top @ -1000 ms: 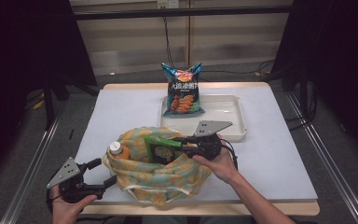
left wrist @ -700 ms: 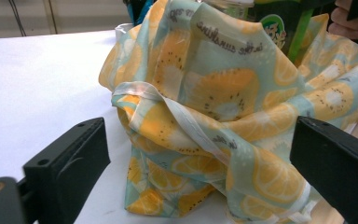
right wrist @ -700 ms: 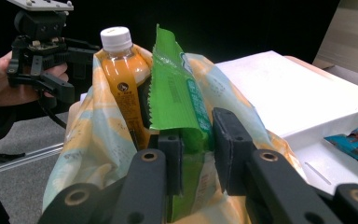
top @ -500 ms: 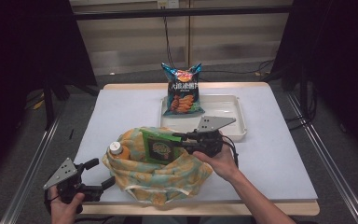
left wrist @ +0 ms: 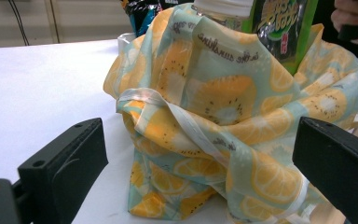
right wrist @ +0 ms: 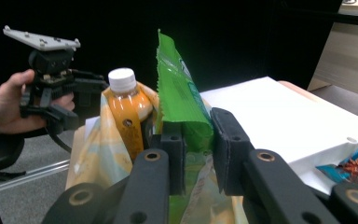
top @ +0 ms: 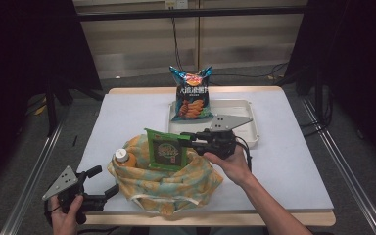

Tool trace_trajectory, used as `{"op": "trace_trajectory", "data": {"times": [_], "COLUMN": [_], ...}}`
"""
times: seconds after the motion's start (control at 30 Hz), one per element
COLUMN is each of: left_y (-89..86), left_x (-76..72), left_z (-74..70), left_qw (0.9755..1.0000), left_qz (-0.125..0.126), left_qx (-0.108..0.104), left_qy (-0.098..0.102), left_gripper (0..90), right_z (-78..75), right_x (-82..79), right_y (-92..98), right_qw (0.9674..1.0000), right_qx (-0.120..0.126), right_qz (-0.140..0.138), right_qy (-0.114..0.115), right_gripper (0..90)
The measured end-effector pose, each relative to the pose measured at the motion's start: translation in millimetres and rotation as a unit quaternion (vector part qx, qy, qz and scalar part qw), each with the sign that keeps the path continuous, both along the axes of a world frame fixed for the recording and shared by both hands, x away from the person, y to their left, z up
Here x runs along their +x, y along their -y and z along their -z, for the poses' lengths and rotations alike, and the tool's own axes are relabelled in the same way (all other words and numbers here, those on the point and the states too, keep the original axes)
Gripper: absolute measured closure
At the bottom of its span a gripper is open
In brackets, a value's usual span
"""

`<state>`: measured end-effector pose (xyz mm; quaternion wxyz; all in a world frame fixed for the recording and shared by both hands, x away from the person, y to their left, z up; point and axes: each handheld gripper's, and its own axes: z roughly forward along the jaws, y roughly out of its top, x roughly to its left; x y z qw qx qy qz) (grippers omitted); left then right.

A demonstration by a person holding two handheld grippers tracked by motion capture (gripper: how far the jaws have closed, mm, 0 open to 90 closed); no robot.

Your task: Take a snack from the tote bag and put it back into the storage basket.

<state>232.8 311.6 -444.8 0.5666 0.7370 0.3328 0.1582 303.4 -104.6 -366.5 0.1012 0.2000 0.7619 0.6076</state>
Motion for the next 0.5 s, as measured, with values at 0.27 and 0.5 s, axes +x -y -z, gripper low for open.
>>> {"op": "trace_trajectory", "data": {"times": [0.27, 0.5], "left_y": [-0.7, 0.4], "left_x": [-0.2, 0.1], "left_z": [-0.2, 0.8], "left_qw": [0.9999, 0.9999], "left_qz": [-0.004, -0.003], "left_qx": [0.01, 0.012], "left_qy": [0.005, 0.002], "left_gripper": [2.7, 2.6], "right_z": [-12.0, -24.7], "right_x": [2.1, 3.2], "right_y": [0.7, 5.8], "right_qw": [0.9999, 0.9996], "right_qx": [0.006, 0.022], "right_qz": [0.001, 0.004], "right_qy": [0.013, 0.017], "right_gripper": [76.1, 76.3]}}
